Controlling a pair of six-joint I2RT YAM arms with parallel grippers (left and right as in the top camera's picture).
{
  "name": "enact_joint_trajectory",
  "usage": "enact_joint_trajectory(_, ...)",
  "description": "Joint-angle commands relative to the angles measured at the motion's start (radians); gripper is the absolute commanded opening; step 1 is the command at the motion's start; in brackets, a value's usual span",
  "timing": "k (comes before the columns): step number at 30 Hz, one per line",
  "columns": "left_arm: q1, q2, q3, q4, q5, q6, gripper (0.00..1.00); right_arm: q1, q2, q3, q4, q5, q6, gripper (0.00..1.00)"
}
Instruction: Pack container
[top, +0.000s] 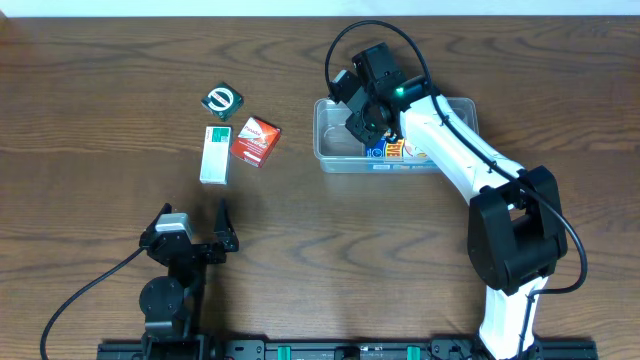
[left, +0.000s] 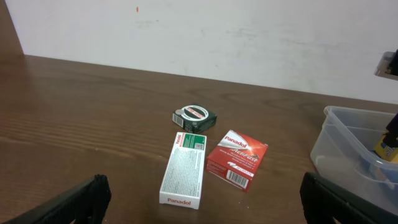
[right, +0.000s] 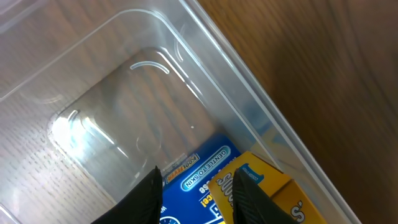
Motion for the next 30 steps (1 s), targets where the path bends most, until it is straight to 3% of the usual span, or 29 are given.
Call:
enact_joint_trajectory(1,0.005,-0.002,-0.017,-0.034,0.000,0.006,0.98,0.002,-0.019,0.006,-0.005,-0.011,-0.011,0.35)
enact_joint_trajectory(30,0.005,-0.002,-0.017,-0.034,0.001,0.006,0.98,-0.039,-0.019,0.006,-0.084,0.099,-0.014,0.34)
